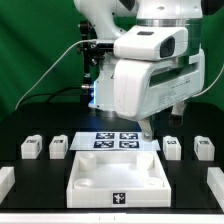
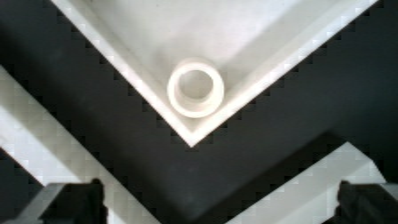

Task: Assemble one leg

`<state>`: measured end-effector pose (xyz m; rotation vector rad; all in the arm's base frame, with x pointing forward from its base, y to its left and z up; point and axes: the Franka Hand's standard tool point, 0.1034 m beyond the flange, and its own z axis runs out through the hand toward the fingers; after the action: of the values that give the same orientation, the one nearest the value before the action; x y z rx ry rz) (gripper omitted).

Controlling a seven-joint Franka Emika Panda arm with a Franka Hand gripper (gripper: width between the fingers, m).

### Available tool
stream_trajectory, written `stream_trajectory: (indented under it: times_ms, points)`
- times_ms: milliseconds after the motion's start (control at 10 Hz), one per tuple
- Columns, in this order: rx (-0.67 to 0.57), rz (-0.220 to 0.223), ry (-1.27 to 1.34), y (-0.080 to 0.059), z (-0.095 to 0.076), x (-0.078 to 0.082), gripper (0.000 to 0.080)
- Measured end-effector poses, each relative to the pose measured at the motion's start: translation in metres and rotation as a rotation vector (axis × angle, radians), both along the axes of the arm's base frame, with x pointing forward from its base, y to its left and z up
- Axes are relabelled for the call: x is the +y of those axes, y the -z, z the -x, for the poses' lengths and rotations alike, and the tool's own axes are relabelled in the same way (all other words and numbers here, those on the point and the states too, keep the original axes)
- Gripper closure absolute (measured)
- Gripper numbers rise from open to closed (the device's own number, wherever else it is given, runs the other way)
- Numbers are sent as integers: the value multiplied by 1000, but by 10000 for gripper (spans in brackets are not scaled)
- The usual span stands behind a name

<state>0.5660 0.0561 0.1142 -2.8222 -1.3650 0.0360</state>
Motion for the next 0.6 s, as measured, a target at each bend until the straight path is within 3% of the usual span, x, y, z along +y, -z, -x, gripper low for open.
stream_trajectory:
  times_ms: [600]
  points:
    - [0, 0, 0, 0, 0, 0, 150]
